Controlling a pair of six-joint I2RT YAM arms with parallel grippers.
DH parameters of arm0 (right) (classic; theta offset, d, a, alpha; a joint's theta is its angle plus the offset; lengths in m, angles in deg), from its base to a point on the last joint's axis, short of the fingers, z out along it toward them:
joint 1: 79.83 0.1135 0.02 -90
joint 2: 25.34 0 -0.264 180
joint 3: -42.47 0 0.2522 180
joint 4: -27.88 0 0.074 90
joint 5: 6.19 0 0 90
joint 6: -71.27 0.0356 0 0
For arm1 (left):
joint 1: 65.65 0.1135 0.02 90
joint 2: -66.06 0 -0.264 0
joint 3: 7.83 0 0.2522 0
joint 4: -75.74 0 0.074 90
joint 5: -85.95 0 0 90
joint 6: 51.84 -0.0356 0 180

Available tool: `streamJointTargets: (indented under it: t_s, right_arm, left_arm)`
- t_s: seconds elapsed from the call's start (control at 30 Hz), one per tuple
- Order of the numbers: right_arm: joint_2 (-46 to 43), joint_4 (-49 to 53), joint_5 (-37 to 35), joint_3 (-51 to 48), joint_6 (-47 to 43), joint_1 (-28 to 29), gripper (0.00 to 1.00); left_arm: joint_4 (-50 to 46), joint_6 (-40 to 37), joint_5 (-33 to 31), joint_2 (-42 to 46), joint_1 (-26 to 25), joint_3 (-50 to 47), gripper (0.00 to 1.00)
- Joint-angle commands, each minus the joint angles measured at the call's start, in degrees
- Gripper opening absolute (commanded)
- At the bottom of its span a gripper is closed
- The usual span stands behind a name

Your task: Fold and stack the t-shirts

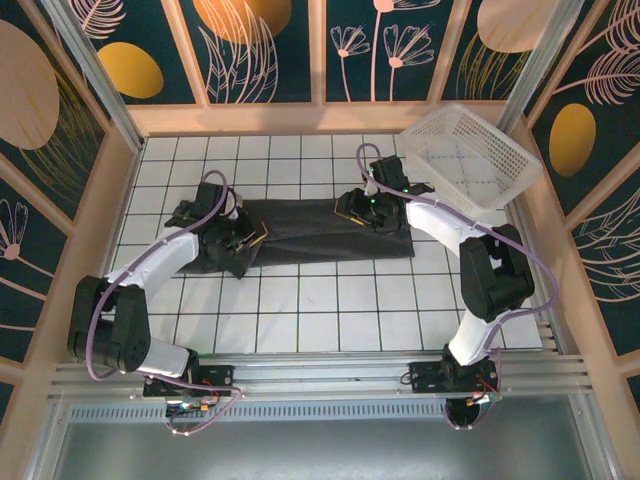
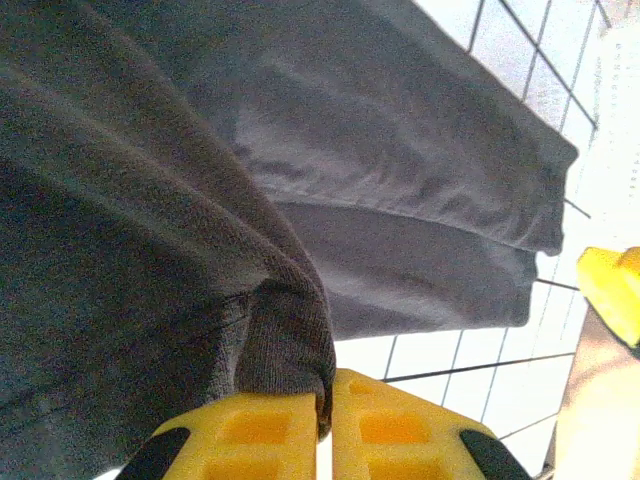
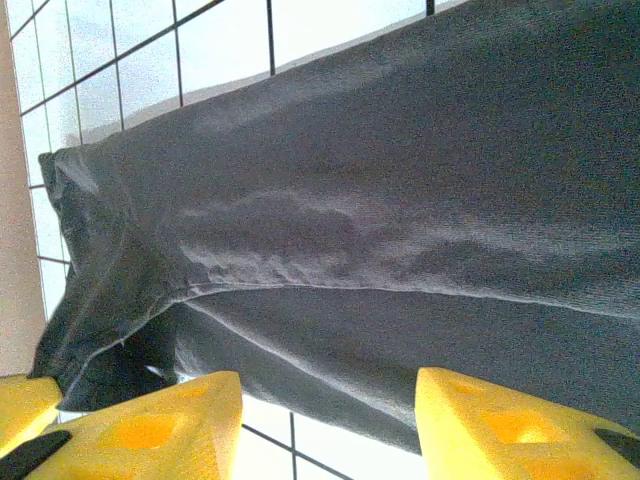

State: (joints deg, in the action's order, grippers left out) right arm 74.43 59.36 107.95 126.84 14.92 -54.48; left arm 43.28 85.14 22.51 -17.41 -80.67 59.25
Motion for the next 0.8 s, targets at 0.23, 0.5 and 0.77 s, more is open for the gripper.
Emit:
streamJointTargets:
  t_s: [0.23,0.5,0.77]
  right_arm:
    - [-0.8,-1.1,0.6,0.7,0.7,0.6,0.49]
    - [-0.1,-1.3,0.6,1.1,0.9,1.0,0.49]
    - [1.2,-2.3,3.0,2.8,0.0,3.0,0.49]
  left_arm:
    - [-12.8,-7.9,4.0,-2.8,-0.2,-0.8,0.08]
    - [-20.9,-12.2,-9.9,0.5,0.1,4.2,0.54]
    - [-12.3,-12.6,-17.1,3.3,16.0,-1.7,0.35]
